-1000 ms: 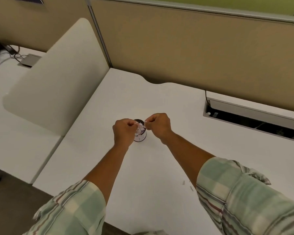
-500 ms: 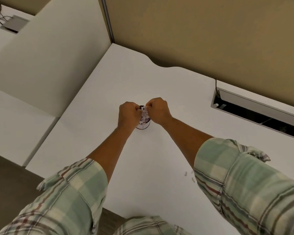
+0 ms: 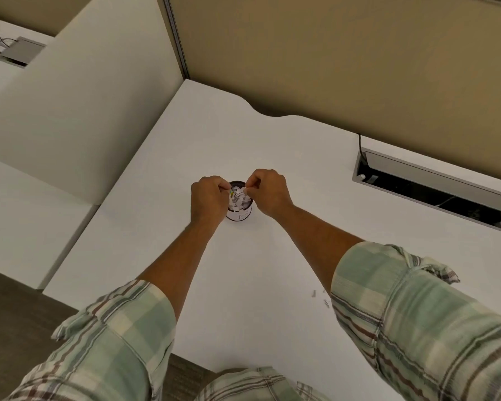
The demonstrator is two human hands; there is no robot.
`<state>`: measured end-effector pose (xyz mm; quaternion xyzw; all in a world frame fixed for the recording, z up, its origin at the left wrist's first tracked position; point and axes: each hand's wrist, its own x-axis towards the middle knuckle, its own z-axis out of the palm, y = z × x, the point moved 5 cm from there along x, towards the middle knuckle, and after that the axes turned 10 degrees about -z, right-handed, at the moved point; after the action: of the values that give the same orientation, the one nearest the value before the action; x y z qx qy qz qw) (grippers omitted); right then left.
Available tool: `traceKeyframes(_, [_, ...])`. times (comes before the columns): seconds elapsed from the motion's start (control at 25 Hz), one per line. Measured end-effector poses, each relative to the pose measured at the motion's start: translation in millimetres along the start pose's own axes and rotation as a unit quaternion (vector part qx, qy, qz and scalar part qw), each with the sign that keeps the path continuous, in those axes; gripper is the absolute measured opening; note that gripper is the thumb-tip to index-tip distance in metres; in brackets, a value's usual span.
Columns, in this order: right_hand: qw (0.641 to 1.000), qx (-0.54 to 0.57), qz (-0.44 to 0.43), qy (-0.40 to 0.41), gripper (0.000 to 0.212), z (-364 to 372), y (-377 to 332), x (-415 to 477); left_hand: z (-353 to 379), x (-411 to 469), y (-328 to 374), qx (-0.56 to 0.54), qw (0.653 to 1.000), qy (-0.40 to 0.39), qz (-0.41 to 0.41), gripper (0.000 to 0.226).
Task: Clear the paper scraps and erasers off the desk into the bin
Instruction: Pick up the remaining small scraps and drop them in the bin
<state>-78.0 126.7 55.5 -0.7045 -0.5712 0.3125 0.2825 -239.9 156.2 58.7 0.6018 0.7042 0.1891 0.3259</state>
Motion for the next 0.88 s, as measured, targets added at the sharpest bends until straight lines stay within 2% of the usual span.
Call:
traceKeyframes(0.2, [0.999,0.029,0.004,0.023,0.007,-13.9,16.8,-17.1,6.9,-19.8,15.9,-0.006,1.000,0.016,0.022,0.013])
traceKeyframes(0.32, [0.999,0.017,0.016,0.047,0.009,-33.9,42.6,-31.8,22.5,-42.5,35.5,0.001,0.997,0.015,0.076,0.013])
traceKeyframes(0.44, [0.996,-0.034,0.043,0.069,0.015,-67.6,88.1,-51.2,52.1,-76.1,55.7,-0.019,0.988,-0.027,0.151,0.014])
traceKeyframes(0.56, [0.990,-0.070,0.098,0.074,0.021,-101.4,144.5,-76.5,92.1,-105.7,61.0,-0.007,0.980,-0.088,0.181,0.021])
traceKeyframes(0.72, [0.982,-0.130,0.135,0.031,0.029,-118.8,198.4,-104.6,142.9,-128.3,50.7,0.077,0.969,-0.168,0.162,0.032])
traceKeyframes(0.88, [0.978,-0.173,0.104,-0.045,0.035,-105.5,218.8,-111.3,183.4,-137.6,46.8,0.138,0.952,-0.226,0.154,0.041])
